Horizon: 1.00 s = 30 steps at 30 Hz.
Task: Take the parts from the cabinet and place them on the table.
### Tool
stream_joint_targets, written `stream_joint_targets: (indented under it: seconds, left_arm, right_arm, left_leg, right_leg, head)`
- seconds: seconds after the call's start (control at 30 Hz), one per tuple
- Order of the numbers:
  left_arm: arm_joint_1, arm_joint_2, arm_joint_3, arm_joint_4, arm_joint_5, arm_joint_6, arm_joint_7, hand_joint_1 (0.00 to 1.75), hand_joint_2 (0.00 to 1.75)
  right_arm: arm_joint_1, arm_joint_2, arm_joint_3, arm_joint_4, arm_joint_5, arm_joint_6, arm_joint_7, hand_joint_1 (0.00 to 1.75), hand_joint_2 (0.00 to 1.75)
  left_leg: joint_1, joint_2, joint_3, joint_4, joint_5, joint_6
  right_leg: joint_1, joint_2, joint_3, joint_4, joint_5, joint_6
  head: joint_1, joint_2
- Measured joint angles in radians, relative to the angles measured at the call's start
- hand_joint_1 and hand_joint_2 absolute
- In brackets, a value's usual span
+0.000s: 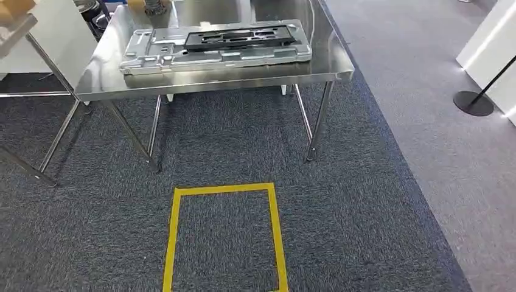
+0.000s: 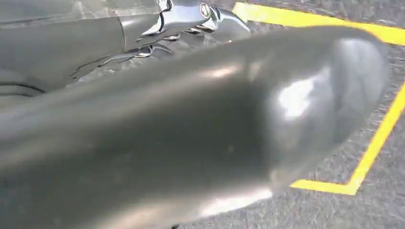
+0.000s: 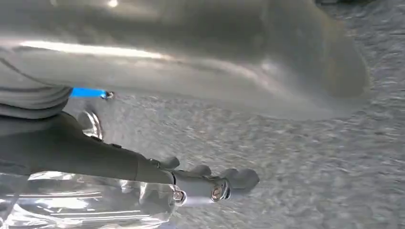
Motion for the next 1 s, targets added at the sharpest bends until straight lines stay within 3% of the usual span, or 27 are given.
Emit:
stream_joint_targets:
  seconds: [0.03, 0.07, 0.1, 0.13, 0.17, 0.2, 0.23, 0.27, 0.33, 0.37, 0.4, 0.43, 0.47, 0.5, 0.53, 0.57, 0.6, 0.63, 0.67, 0.7, 0.73, 0.77, 0.8, 0.83, 1.0]
  left_arm:
    - [0.001, 0.0, 0.0, 0.0, -0.001, 0.003, 0.003, 0.0, 0.0]
    - [0.001, 0.0, 0.0, 0.0, -0.001, 0.005, 0.005, 0.0, 0.0]
    - [0.001, 0.0, 0.0, 0.0, -0.001, 0.006, 0.006, 0.0, 0.0]
    - [0.0, 0.0, 0.0, 0.0, -0.002, 0.006, 0.006, 0.0, 0.0]
    - [-0.002, 0.0, 0.0, 0.0, -0.001, 0.006, 0.006, 0.0, 0.0]
    - [-0.005, 0.002, 0.0, -0.001, -0.002, 0.006, 0.006, 0.0, 0.0]
    - [-0.008, 0.002, 0.0, -0.001, -0.001, 0.006, 0.006, 0.0, 0.0]
    - [-0.013, 0.002, 0.0, -0.001, -0.002, 0.006, 0.006, 0.0, 0.0]
    - [-0.009, 0.0, 0.0, 0.0, -0.003, 0.007, 0.011, 0.0, 0.0]
    - [-0.007, -0.002, 0.0, 0.0, -0.005, 0.008, 0.016, 0.0, 0.0]
    - [-0.007, -0.003, 0.0, 0.0, -0.006, 0.011, 0.023, 0.0, 0.0]
    - [-0.008, -0.003, 0.0, 0.0, -0.007, 0.014, 0.027, 0.0, 0.0]
    - [-0.006, -0.004, 0.0, 0.0, -0.008, 0.017, 0.03, 0.0, 0.0]
    - [-0.004, -0.004, 0.0, 0.0, -0.008, 0.02, 0.034, 0.0, 0.0]
    - [-0.003, -0.004, 0.001, 0.0, -0.008, 0.024, 0.041, 0.0, 0.0]
    - [-0.002, -0.005, 0.001, 0.0, -0.008, 0.028, 0.05, 0.0, 0.0]
    - [-0.002, -0.006, 0.001, 0.0, -0.009, 0.029, 0.055, 0.0, 1.75]
    - [-0.002, -0.007, 0.001, 0.0, -0.009, 0.03, 0.059, 0.0, 1.75]
    - [-0.003, -0.008, 0.001, 0.0, -0.01, 0.032, 0.059, 0.0, 1.75]
    - [-0.004, -0.003, 0.001, -0.002, -0.009, 0.032, 0.058, 0.0, 1.75]
    - [-0.006, 0.0, 0.002, -0.002, -0.009, 0.032, 0.059, 0.0, 1.75]
    - [-0.007, 0.0, 0.004, -0.002, -0.008, 0.033, 0.06, 0.0, 1.75]
    - [-0.007, 0.0, 0.006, -0.002, -0.007, 0.037, 0.061, 0.0, 1.75]
    - [-0.007, 0.0, 0.009, -0.002, -0.005, 0.038, 0.062, 0.0, 1.75]
    - [-0.008, -0.003, 0.024, -0.002, 0.004, 0.054, 0.088, 0.0, 1.75]
  right_arm:
    - [0.0, 0.0, -0.002, 0.0, -0.003, 0.001, -0.003, 0.0, 0.0]
    - [0.0, 0.0, -0.003, 0.0, -0.004, 0.002, -0.004, 0.0, 0.0]
    - [0.001, 0.0, -0.003, 0.0, -0.005, 0.002, -0.005, 0.0, 0.0]
    - [0.001, 0.0, -0.003, 0.0, -0.006, 0.002, -0.005, 0.0, 0.0]
    - [0.0, 0.0, -0.003, 0.001, -0.007, 0.002, -0.005, 0.0, 0.0]
    - [0.0, 0.003, -0.003, 0.002, -0.007, 0.002, -0.005, 0.0, 0.0]
    - [0.0, 0.003, -0.004, 0.002, -0.007, 0.002, -0.006, 0.0, 0.0]
    - [0.0, 0.003, -0.004, 0.002, -0.008, 0.003, -0.007, 0.0, 0.0]
    - [0.0, 0.002, -0.006, 0.002, -0.018, 0.01, -0.019, 0.0, 0.0]
    - [0.0, 0.001, -0.011, 0.002, -0.032, 0.028, -0.024, 0.0, 0.0]
    - [0.0, 0.0, -0.019, 0.002, -0.05, 0.046, -0.023, 0.0, 0.0]
    - [0.001, 0.0, -0.027, 0.002, -0.063, 0.059, -0.021, 0.0, 1.75]
    - [0.001, 0.0, -0.04, 0.004, -0.077, 0.079, -0.021, 0.0, 1.75]
    - [0.002, 0.0, -0.047, 0.005, -0.082, 0.09, -0.021, 0.0, 1.75]
    - [0.003, 0.0, -0.052, 0.005, -0.088, 0.098, -0.019, 0.0, 1.75]
    - [0.003, 0.0, -0.059, 0.005, -0.096, 0.108, -0.014, 0.0, 1.75]
    - [0.003, -0.001, -0.067, 0.005, -0.103, 0.112, -0.008, 0.0, 1.75]
    - [0.002, -0.002, -0.073, 0.005, -0.106, 0.113, -0.002, 0.0, 1.75]
    - [0.002, -0.002, -0.077, 0.005, -0.106, 0.114, 0.005, 0.0, 1.75]
    - [0.001, 0.002, -0.081, 0.007, -0.108, 0.119, 0.01, 0.0, 0.0]
    - [0.0, 0.006, -0.086, 0.008, -0.109, 0.127, 0.012, 0.0, 0.0]
    - [0.001, 0.005, -0.089, 0.008, -0.109, 0.131, 0.013, 0.0, 0.0]
    - [0.0, 0.005, -0.092, 0.008, -0.108, 0.133, 0.013, 0.0, 0.0]
    - [0.0, 0.005, -0.094, 0.008, -0.109, 0.14, 0.013, 0.0, 1.75]
    - [0.001, -0.001, -0.099, 0.008, -0.125, 0.161, 0.012, 0.0, 1.75]
  left_leg:
    - [0.0, 0.0, 0.0, 0.042, 0.021, 0.001]
    - [-0.001, 0.0, 0.017, 0.051, 0.07, 0.005]
    - [-0.002, 0.0, 0.047, 0.025, 0.11, 0.009]
    - [-0.005, 0.0, 0.107, -0.049, 0.139, 0.019]
    - [-0.011, 0.0, 0.183, -0.151, 0.13, 0.033]
    - [-0.016, 0.002, 0.264, -0.264, 0.086, 0.045]
    - [-0.017, 0.003, 0.286, -0.321, 0.064, 0.045]
    - [-0.02, 0.003, 0.282, -0.33, 0.055, 0.045]
    - [-0.017, 0.001, 0.276, -0.339, 0.073, 0.056]
    - [-0.013, 0.007, 0.272, -0.344, 0.086, 0.057]
    - [-0.013, 0.006, 0.261, -0.342, 0.093, 0.066]
    - [-0.012, 0.006, 0.251, -0.34, 0.099, 0.068]
    - [-0.013, 0.007, 0.24, -0.337, 0.105, 0.067]
    - [-0.013, 0.007, 0.23, -0.333, 0.11, 0.066]
    - [-0.013, 0.008, 0.222, -0.329, 0.113, 0.064]
    - [-0.012, 0.008, 0.211, -0.321, 0.115, 0.061]
    - [-0.009, 0.007, 0.206, -0.313, 0.116, 0.058]
    - [-0.006, 0.007, 0.199, -0.303, 0.113, 0.055]
    - [-0.003, 0.007, 0.194, -0.287, 0.109, 0.051]
    - [-0.008, 0.003, 0.176, -0.271, 0.102, 0.043]
    - [-0.015, 0.002, 0.168, -0.248, 0.089, 0.042]
    - [-0.017, 0.002, 0.166, -0.251, 0.096, 0.043]
    - [-0.016, 0.0, 0.165, -0.257, 0.102, 0.038]
    - [-0.015, 0.0, 0.165, -0.259, 0.101, 0.038]
    - [-0.01, 0.0, 0.165, -0.265, 0.108, 0.027]
  right_leg:
    - [0.003, 0.0, -0.015, 0.002, 0.011, 0.0]
    - [0.006, 0.0, -0.033, 0.004, 0.024, 0.0]
    - [0.008, 0.0, -0.046, 0.006, 0.033, 0.001]
    - [0.011, 0.0, -0.059, 0.01, 0.042, 0.002]
    - [0.012, 0.0, -0.066, 0.013, 0.05, 0.003]
    - [0.017, 0.001, -0.071, 0.018, 0.055, 0.008]
    - [0.017, -0.002, -0.074, 0.02, 0.061, 0.012]
    - [0.015, -0.005, -0.08, 0.021, 0.069, 0.018]
    - [0.015, -0.006, -0.083, 0.018, 0.082, 0.032]
    - [0.009, -0.001, -0.089, 0.033, 0.069, 0.037]
    - [0.007, 0.002, -0.109, 0.08, 0.02, 0.041]
    - [0.003, 0.004, -0.135, 0.148, -0.029, 0.046]
    - [-0.001, 0.005, -0.169, 0.241, -0.081, 0.052]
    - [-0.005, 0.005, -0.191, 0.311, -0.112, 0.057]
    - [-0.008, 0.005, -0.196, 0.342, -0.121, 0.06]
    - [-0.013, 0.005, -0.171, 0.321, -0.106, 0.064]
    - [-0.017, 0.005, -0.128, 0.26, -0.078, 0.067]
    - [-0.022, 0.005, -0.076, 0.178, -0.047, 0.07]
    - [-0.03, 0.004, -0.024, 0.092, -0.02, 0.085]
    - [-0.03, 0.01, -0.004, 0.057, -0.046, 0.096]
    - [-0.033, 0.015, -0.012, 0.053, -0.029, 0.056]
    - [-0.031, 0.013, -0.016, 0.057, -0.029, 0.059]
    - [-0.027, 0.012, -0.016, 0.058, -0.031, 0.054]
    - [-0.026, 0.013, -0.017, 0.057, -0.029, 0.051]
    - [-0.02, 0.013, -0.02, 0.057, -0.027, 0.044]
  head:
    - [0.0, 0.0]
    - [0.0, 0.0]
    - [0.0, 0.0]
    - [0.0, 0.0]
    - [0.0, 0.0]
    - [0.001, 0.0]
    - [-0.002, 0.0]
    - [0.0, 0.0]
    - [-0.002, 0.0]
    - [-0.001, 0.0]
    - [0.001, 0.0]
    - [0.002, 0.0]
    - [0.001, 0.0]
    - [0.0, 0.0]
    - [0.0, 0.0]
    - [0.001, 0.0]
    - [0.0, 0.0]
    - [0.001, 0.0]
    - [0.0, 0.0]
    - [0.004, 0.0]
    - [0.001, 0.0]
    - [-0.006, 0.0]
    - [-0.005, 0.0]
    - [-0.005, 0.0]
    - [-0.005, 0.0]
